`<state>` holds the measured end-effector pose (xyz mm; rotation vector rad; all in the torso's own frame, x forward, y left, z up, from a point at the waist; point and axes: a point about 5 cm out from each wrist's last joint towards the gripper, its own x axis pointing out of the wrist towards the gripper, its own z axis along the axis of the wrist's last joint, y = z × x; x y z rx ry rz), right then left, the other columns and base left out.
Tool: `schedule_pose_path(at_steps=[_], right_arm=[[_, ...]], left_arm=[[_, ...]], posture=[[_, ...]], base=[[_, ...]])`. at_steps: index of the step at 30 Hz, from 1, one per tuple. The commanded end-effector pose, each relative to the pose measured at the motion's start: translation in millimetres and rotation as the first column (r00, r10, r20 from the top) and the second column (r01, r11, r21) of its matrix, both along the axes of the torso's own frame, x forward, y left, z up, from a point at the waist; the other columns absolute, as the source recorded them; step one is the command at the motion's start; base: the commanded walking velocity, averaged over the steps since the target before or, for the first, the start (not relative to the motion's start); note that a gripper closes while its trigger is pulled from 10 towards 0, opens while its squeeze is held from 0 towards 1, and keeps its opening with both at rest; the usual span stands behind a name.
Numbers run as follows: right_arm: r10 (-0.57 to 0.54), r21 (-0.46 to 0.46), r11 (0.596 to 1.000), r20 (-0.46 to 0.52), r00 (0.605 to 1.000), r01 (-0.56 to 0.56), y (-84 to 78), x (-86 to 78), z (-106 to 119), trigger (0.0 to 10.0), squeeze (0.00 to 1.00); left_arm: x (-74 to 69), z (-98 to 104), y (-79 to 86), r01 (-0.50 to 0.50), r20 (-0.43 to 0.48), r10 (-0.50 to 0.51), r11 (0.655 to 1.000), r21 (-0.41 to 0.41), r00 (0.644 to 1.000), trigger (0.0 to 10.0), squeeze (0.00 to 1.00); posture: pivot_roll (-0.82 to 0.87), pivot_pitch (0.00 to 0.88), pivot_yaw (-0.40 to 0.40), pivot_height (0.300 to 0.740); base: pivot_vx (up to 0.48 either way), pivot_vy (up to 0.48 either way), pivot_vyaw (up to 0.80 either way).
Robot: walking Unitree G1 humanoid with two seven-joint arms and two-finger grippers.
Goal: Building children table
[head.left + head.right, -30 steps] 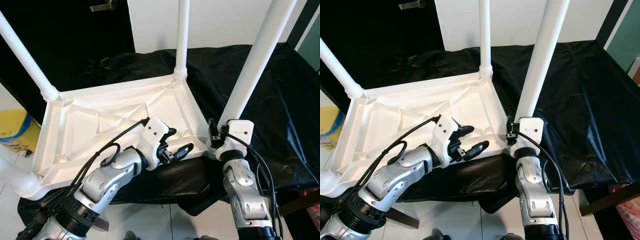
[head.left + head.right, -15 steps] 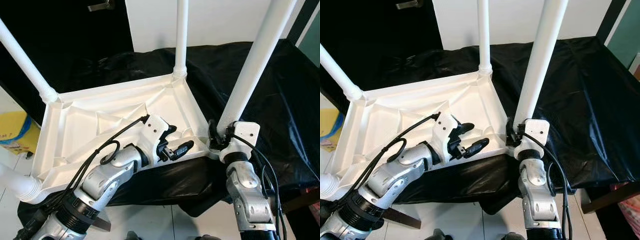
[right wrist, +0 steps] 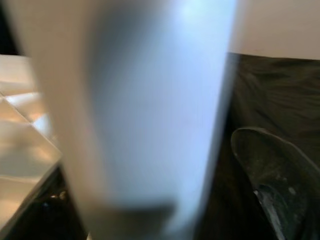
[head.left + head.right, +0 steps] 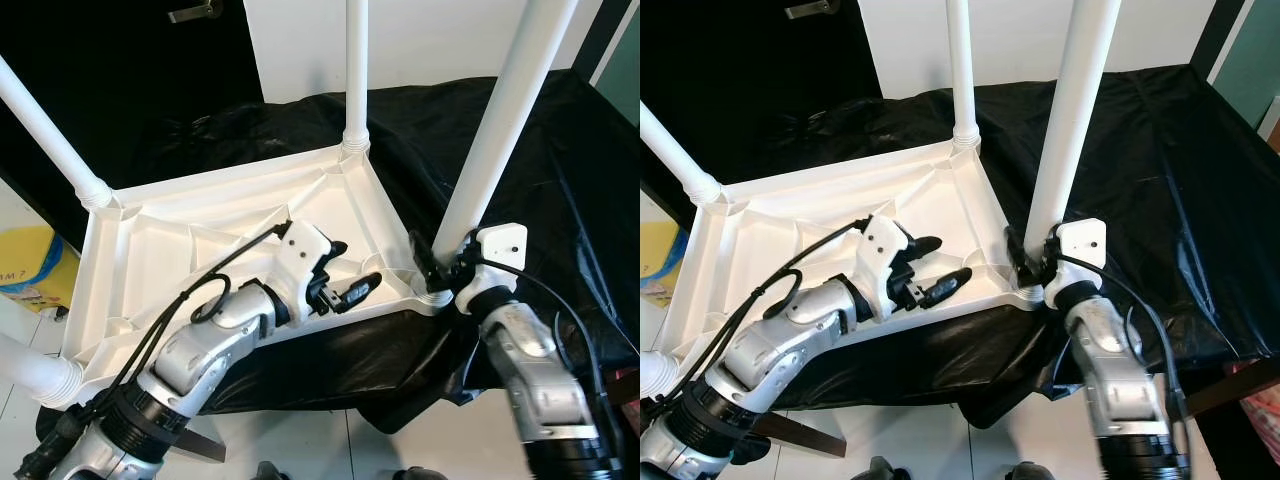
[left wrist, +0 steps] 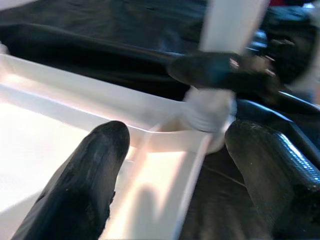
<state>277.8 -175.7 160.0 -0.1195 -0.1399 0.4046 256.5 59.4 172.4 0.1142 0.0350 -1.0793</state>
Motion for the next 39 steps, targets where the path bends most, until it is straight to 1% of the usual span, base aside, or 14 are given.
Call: schedule_pose_path(at_steps=[1,7,8,9,18,22,23,24,25,27,28,37,38,39], right_arm=[[0.088,0.008,0.996,-0.017,0.996,-0.088,4.1,2.0,-1.7,10.0,0.0],[0.222,-0.031,0.974,-0.046,0.974,-0.224,3.5,10.2,1.4,10.0,0.0],[0.301,-0.057,0.95,-0.084,0.95,-0.307,5.1,15.8,0.8,10.0,0.0],[0.325,-0.069,0.941,-0.098,0.94,-0.333,5.5,18.1,0.3,10.0,0.0],[0.444,-0.113,0.876,-0.185,0.876,-0.468,10.5,27.7,-9.1,10.0,0.0],[0.446,-0.117,0.873,-0.203,0.872,-0.474,9.5,36.7,-13.3,10.0,0.0],[0.448,-0.118,0.871,-0.207,0.87,-0.476,9.1,38.5,-14.0,8.9,0.0],[0.449,-0.12,0.87,-0.208,0.869,-0.478,8.9,40.0,-14.2,8.9,0.0],[0.446,-0.123,0.871,-0.208,0.871,-0.475,8.5,41.3,-14.2,1.7,0.0],[0.446,-0.124,0.87,-0.209,0.87,-0.477,8.0,42.5,-14.2,1.7,0.0],[0.443,-0.134,0.87,-0.21,0.872,-0.475,7.0,43.6,-14.3,0.0,0.0],[0.43,-0.122,0.879,-0.219,0.876,-0.462,3.7,42.1,-19.4,0.0,0.0],[0.42,-0.116,0.885,-0.222,0.88,-0.451,3.5,41.4,-20.2,10.0,0.0],[0.42,-0.116,0.885,-0.222,0.88,-0.451,3.5,41.4,-20.2,10.0,0.0]], left_arm=[[-13.7,-2.9,-5.8,0.24,-0.019,-0.24,0.97,0.026,0.971,10.0,0.0],[-17.8,-6.4,-9.3,0.244,-0.011,-0.244,0.969,0.049,0.97,10.0,0.0],[-18.2,-6.8,-11.4,0.244,-0.002,-0.244,0.968,0.058,0.97,10.0,0.0],[-17.2,-7.0,-12.0,0.24,0.003,-0.24,0.969,0.063,0.971,10.0,0.0],[-19.5,-7.0,-15.3,0.234,0.006,-0.235,0.97,0.062,0.972,10.0,0.0],[-18.6,-8.5,-13.7,0.224,0.009,-0.225,0.972,0.076,0.974,10.0,0.0],[-18.1,-8.4,-13.5,0.219,0.011,-0.221,0.973,0.077,0.975,10.0,0.0],[-17.8,-8.1,-13.1,0.216,0.013,-0.217,0.973,0.078,0.976,10.0,0.0],[-17.7,-7.9,-12.9,0.212,0.014,-0.214,0.974,0.076,0.977,10.0,0.0],[-17.6,-7.8,-12.9,0.21,0.014,-0.212,0.975,0.075,0.977,10.0,0.0],[-17.4,-8.0,-12.8,0.205,0.015,-0.207,0.976,0.074,0.978,10.0,0.0],[-14.9,-10.8,-11.4,0.185,0.01,-0.186,0.98,0.07,0.982,10.0,0.0],[-15.0,-11.0,-12.0,0.186,0.009,-0.187,0.98,0.068,0.982,10.0,0.0],[-15.0,-11.0,-12.0,0.186,0.009,-0.187,0.98,0.068,0.982,10.0,0.0]], posture=[[-0.12,0.101,0.062,0.74],[-0.11,0.094,0.051,0.74],[-0.11,0.085,0.04,0.74],[-0.1,0.08,0.035,0.74],[-0.09,0.063,0.018,0.74],[-0.07,0.06,0.01,0.74],[-0.07,0.06,0.008,0.74],[-0.07,0.06,0.008,0.74],[-0.07,0.06,0.006,0.74],[-0.07,0.059,0.005,0.74],[-0.07,0.06,0.0,0.74],[-0.08,0.064,-0.003,0.74],[-0.08,0.064,-0.003,0.74],[-0.08,0.064,-0.003,0.74]], base=[[0.0,0.0,0.0],[0.0,0.0,0.0],[0.0,0.0,0.0],[0.0,0.0,0.0],[0.0,0.0,0.0],[0.0,0.0,0.0],[0.0,0.0,0.0],[0.0,0.0,0.0],[0.0,0.0,0.0],[0.0,0.0,0.0],[0.0,0.0,0.0],[0.0,0.0,0.0],[0.0,0.0,0.0],[0.0,0.0,0.0]])
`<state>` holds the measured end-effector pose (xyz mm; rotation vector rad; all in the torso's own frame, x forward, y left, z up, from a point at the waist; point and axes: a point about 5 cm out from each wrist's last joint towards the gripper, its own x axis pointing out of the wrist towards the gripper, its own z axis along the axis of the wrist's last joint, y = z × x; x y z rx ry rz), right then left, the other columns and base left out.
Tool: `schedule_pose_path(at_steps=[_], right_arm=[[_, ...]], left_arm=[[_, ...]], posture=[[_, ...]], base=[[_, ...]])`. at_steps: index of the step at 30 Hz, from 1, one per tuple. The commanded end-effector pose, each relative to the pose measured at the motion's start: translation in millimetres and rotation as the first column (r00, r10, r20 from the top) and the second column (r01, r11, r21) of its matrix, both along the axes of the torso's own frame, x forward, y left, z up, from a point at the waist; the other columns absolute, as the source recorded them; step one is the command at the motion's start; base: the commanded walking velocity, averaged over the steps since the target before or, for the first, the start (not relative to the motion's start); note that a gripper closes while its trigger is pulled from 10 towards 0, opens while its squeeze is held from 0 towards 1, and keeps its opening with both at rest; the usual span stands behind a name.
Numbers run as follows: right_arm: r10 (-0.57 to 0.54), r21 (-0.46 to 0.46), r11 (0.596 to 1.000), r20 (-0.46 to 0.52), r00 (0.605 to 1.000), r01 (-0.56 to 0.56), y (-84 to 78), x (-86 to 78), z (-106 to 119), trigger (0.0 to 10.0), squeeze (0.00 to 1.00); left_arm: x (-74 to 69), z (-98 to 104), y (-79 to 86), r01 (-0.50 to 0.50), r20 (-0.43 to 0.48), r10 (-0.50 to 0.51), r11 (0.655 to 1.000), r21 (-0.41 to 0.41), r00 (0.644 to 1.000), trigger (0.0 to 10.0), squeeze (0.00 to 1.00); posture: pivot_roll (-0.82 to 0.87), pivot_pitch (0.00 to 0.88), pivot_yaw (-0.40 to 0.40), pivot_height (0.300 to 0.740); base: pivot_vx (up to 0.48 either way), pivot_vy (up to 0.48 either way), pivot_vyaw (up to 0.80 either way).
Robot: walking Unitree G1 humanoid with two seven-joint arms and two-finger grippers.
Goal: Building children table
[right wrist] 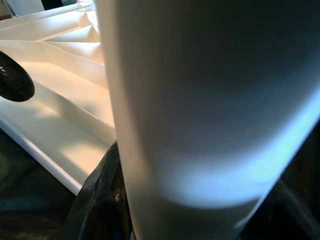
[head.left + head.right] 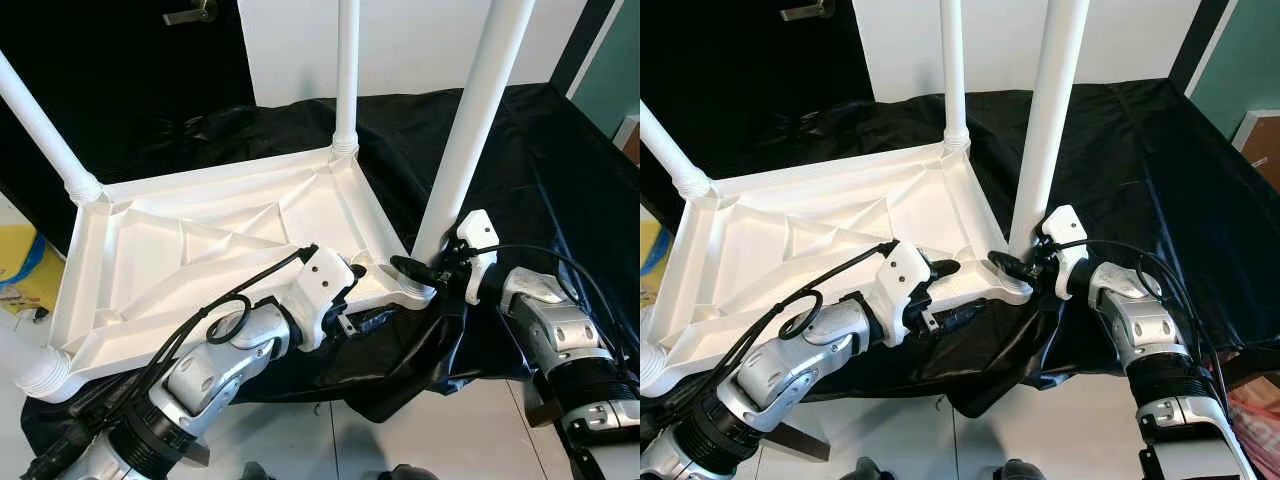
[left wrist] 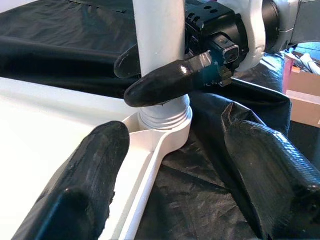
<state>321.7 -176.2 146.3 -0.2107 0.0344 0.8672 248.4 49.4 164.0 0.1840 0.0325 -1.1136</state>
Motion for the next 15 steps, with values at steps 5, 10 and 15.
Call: schedule_pose_path(at_steps=[5,10,15], right_arm=[[-0.064,0.013,0.998,-0.008,0.998,0.064,4.8,-3.2,-10.0,10.0,0.0],[-0.182,0.04,0.982,-0.013,0.983,0.182,6.3,-4.6,-11.8,10.0,0.0],[-0.314,0.097,0.945,-0.011,0.949,0.314,15.9,-14.7,-14.6,10.0,0.0]], left_arm=[[-6.9,-3.6,-3.4,0.153,-0.025,-0.153,0.988,0.013,0.988,10.0,0.0],[-6.7,-4.4,-3.1,0.149,-0.029,-0.148,0.989,0.01,0.989,10.0,0.0],[-6.6,-5.2,-2.7,0.144,-0.036,-0.144,0.99,0.001,0.989,10.0,0.0]], posture=[[-0.09,0.071,-0.004,0.74],[-0.1,0.078,-0.003,0.74],[-0.12,0.091,0.008,0.74]], base=[[0.0,0.0,0.0],[0.0,0.0,0.0],[0.0,0.0,0.0]])
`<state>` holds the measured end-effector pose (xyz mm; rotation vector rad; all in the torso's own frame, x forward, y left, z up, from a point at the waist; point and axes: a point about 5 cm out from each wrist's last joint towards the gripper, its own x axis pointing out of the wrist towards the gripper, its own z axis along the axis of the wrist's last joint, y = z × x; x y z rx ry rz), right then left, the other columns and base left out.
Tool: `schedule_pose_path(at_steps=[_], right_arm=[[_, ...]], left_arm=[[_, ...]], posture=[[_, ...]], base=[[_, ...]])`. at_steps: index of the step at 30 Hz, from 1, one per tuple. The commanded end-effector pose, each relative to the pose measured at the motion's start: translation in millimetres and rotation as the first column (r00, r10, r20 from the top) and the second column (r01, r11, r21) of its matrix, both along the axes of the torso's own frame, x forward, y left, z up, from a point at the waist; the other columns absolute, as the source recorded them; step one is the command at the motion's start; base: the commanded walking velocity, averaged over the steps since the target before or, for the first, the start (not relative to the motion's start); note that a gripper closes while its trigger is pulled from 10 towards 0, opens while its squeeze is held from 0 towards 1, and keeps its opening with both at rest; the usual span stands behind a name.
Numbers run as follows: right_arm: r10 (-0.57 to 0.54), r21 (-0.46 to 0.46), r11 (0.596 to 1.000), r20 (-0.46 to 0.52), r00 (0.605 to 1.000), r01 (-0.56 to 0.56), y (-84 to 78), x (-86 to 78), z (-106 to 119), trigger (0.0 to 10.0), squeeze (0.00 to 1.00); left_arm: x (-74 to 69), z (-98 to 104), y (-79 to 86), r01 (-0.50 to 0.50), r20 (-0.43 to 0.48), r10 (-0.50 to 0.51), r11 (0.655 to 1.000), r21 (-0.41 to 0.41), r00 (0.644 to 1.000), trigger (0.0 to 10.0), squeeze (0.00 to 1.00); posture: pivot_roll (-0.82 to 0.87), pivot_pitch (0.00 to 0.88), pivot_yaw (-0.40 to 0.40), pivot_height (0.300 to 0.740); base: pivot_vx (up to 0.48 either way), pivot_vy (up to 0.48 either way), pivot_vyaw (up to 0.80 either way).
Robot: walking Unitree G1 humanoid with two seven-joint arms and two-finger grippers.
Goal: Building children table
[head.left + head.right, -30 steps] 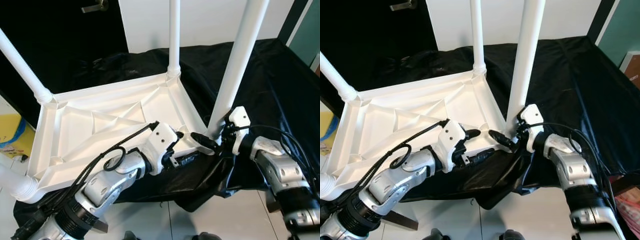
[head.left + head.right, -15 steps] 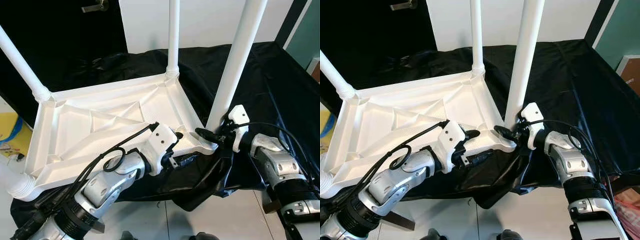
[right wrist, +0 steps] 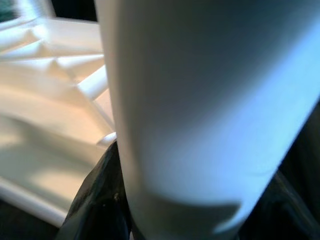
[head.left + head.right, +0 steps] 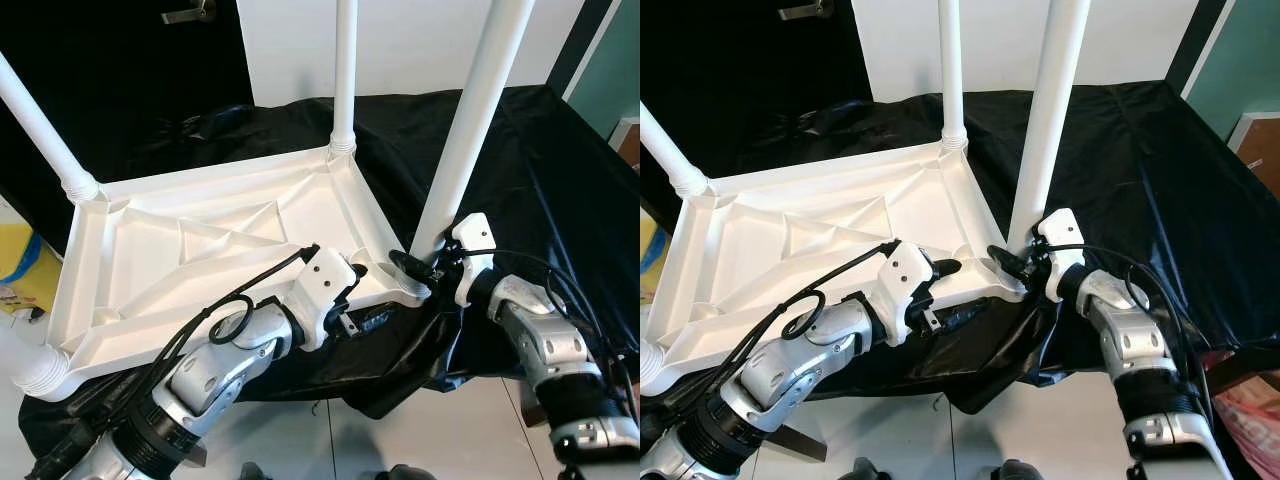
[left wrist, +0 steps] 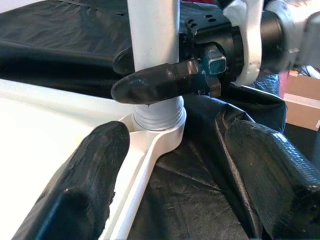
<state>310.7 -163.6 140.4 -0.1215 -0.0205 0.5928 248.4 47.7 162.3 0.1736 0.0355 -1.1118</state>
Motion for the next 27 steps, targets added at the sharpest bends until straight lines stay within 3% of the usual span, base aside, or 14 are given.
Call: schedule_pose_path(at_steps=[1,3,6,8,10,13,14,20,27], right_arm=[[-0.047,-0.002,0.999,-0.039,0.998,0.047,3.3,-3.7,-8.7,10.0,0.0],[-0.176,0.046,0.983,-0.037,0.984,0.178,8.9,-8.2,-9.1,10.0,0.0],[-0.219,0.062,0.973,-0.042,0.975,0.221,10.1,-9.2,-9.4,10.0,0.0],[-0.386,0.096,0.916,-0.056,0.921,0.39,12.5,-13.1,-11.5,10.0,0.0],[-0.386,0.096,0.916,-0.056,0.921,0.39,12.5,-13.1,-11.5,10.0,0.0],[-0.609,0.098,0.782,-0.095,0.787,0.616,15.2,-22.1,-19.4,10.0,0.0],[-0.627,0.115,0.762,-0.115,0.771,0.637,22.7,-25.1,-21.0,10.0,0.0],[-0.6,0.154,0.775,-0.13,0.79,0.614,38.6,-31.7,-16.7,10.0,0.0],[-0.606,0.154,0.771,-0.124,0.786,0.618,44.0,-33.5,-13.5,10.0,0.0]], left_arm=[[-6.6,-3.5,-1.0,0.147,-0.028,-0.147,0.989,0.008,0.989,10.0,0.0],[-6.4,-4.0,-1.1,0.153,-0.031,-0.152,0.988,0.009,0.988,10.0,0.0],[-6.1,-4.1,-1.1,0.155,-0.031,-0.154,0.988,0.01,0.988,10.0,0.0],[-4.7,-1.9,-1.8,0.163,-0.031,-0.163,0.987,0.002,0.986,10.0,0.0],[-4.7,-1.9,-1.8,0.163,-0.031,-0.163,0.987,0.002,0.986,10.0,0.0],[-3.6,0.8,-2.6,0.172,-0.029,-0.172,0.985,-0.008,0.985,10.0,0.0],[-3.5,0.7,-2.6,0.176,-0.029,-0.176,0.984,-0.008,0.984,10.0,0.0],[-2.7,1.0,-2.8,0.186,-0.034,-0.186,0.983,-0.01,0.982,10.0,0.0],[-0.4,2.3,-0.7,0.18,-0.03,-0.18,0.984,-0.007,0.983,10.0,0.0]], posture=[[-0.12,0.091,0.008,0.74],[-0.13,0.093,0.018,0.74],[-0.13,0.093,0.019,0.74],[-0.14,0.098,0.032,0.74],[-0.14,0.098,0.032,0.74],[-0.14,0.1,0.04,0.74],[-0.14,0.102,0.046,0.74],[-0.15,0.106,0.055,0.74],[-0.14,0.104,0.058,0.74]], base=[[0.0,0.0,0.0],[0.0,0.0,0.0],[0.0,0.0,0.0],[0.0,0.0,0.0],[0.0,0.0,0.0],[0.0,0.0,0.0],[0.0,0.0,0.0],[0.0,0.0,0.0],[0.0,0.0,0.0]])
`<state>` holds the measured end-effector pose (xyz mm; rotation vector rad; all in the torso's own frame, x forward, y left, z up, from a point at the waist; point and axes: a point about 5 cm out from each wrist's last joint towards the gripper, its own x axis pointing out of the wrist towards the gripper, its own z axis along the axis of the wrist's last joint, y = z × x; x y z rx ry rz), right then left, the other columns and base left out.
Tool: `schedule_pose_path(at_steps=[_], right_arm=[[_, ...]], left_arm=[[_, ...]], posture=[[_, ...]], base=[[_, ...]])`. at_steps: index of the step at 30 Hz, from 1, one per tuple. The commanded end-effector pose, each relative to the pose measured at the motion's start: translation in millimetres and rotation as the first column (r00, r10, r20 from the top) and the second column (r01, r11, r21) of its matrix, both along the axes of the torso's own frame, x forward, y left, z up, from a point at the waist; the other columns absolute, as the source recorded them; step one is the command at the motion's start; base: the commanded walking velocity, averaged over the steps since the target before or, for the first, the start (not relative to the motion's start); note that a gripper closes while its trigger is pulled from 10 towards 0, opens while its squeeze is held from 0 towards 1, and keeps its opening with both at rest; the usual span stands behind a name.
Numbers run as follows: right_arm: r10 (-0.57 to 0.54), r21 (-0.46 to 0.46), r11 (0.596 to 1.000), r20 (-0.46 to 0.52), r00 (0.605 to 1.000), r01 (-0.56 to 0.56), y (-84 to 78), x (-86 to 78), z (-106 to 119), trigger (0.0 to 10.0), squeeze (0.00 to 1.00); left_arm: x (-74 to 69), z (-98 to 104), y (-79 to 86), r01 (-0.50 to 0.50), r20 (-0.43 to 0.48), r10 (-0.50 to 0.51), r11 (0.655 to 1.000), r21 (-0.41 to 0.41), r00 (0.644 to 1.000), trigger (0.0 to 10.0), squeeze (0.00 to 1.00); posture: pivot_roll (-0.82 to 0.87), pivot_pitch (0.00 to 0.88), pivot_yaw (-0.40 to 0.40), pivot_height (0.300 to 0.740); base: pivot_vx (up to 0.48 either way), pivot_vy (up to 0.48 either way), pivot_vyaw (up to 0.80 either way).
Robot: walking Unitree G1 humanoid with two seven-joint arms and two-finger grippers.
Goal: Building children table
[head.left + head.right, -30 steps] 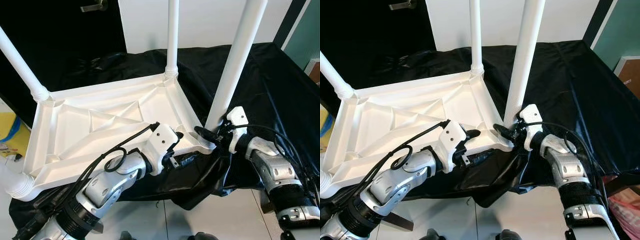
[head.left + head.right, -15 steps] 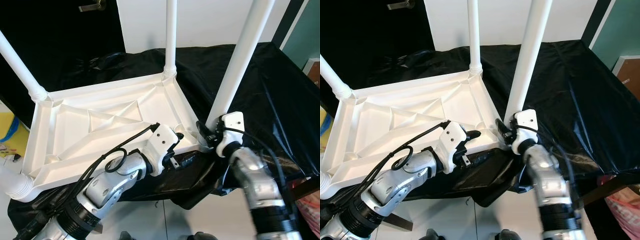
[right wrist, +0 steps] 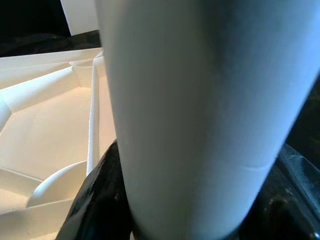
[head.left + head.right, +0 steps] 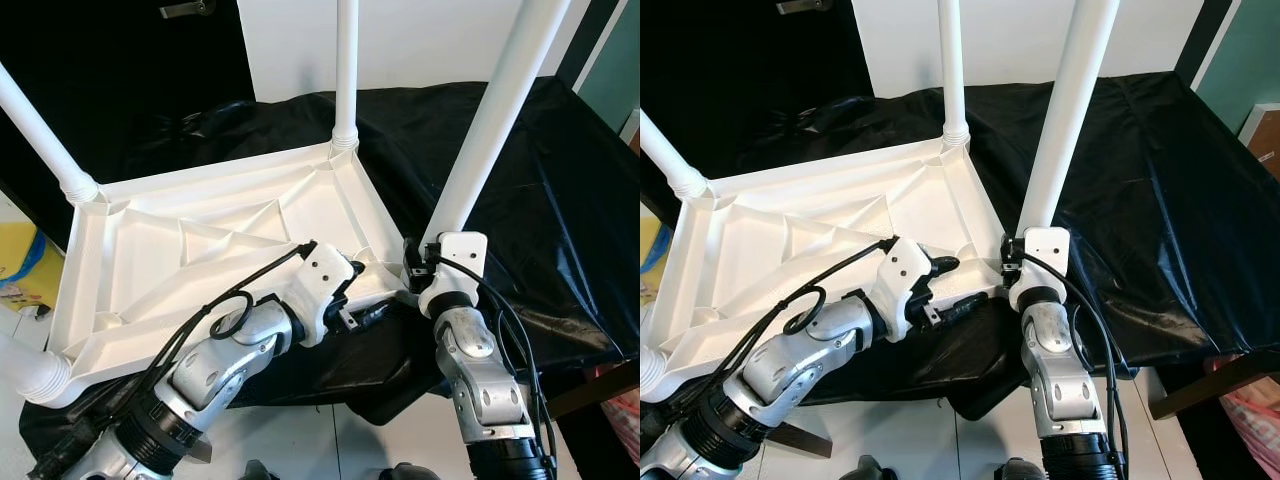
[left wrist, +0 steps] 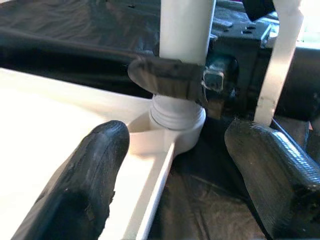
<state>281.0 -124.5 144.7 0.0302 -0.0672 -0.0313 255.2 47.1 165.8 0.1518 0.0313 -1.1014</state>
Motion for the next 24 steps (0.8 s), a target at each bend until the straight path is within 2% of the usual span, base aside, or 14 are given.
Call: schedule_pose_path(at_steps=[1,8,9,10,15,17,24], right_arm=[[-0.037,0.051,0.998,-0.099,0.994,0.042,5.4,-3.9,-17.4,10.0,0.0],[-0.038,0.047,0.998,-0.09,0.995,0.042,9.1,-3.9,-14.2,10.0,0.0],[-0.028,0.046,0.998,-0.083,0.996,0.032,9.4,-3.8,-12.9,10.0,0.2],[-0.017,0.046,0.999,-0.074,0.997,0.02,9.5,-3.7,-11.5,10.0,1.0],[0.01,0.045,0.999,-0.053,0.999,-0.007,8.9,-3.9,-8.1,10.0,1.0],[0.098,0.026,0.995,0.0,0.995,-0.098,0.4,-5.2,-0.4,10.0,1.0],[0.187,0.014,0.982,0.019,0.982,-0.188,-12.5,-7.3,1.7,10.0,1.0]], left_arm=[[-6.9,-1.2,0.2,0.19,-0.024,-0.189,0.982,0.013,0.982,10.0,0.0],[-7.8,-1.1,2.5,0.185,-0.025,-0.185,0.983,0.015,0.982,10.0,0.0],[-7.6,-1.0,3.0,0.183,-0.025,-0.183,0.983,0.015,0.983,10.0,0.0],[-7.5,-1.0,3.4,0.181,-0.024,-0.181,0.983,0.015,0.983,10.0,0.0],[-7.6,-0.4,3.6,0.18,-0.023,-0.179,0.984,0.014,0.983,10.0,0.0],[-8.0,0.7,3.8,0.178,-0.019,-0.177,0.984,0.012,0.984,10.0,0.0],[-8.5,0.7,3.9,0.178,-0.017,-0.178,0.984,0.013,0.984,10.0,0.0]], posture=[[-0.14,0.104,0.058,0.74],[-0.14,0.103,0.058,0.74],[-0.13,0.099,0.054,0.74],[-0.13,0.096,0.054,0.74],[-0.13,0.092,0.049,0.74],[-0.13,0.084,0.043,0.74],[-0.13,0.077,0.042,0.74]], base=[[0.0,0.0,0.0],[0.0,0.0,0.0],[0.0,0.0,0.0],[0.0,0.0,0.0],[0.0,0.0,0.0],[0.0,0.0,0.0],[0.0,0.0,0.0]])
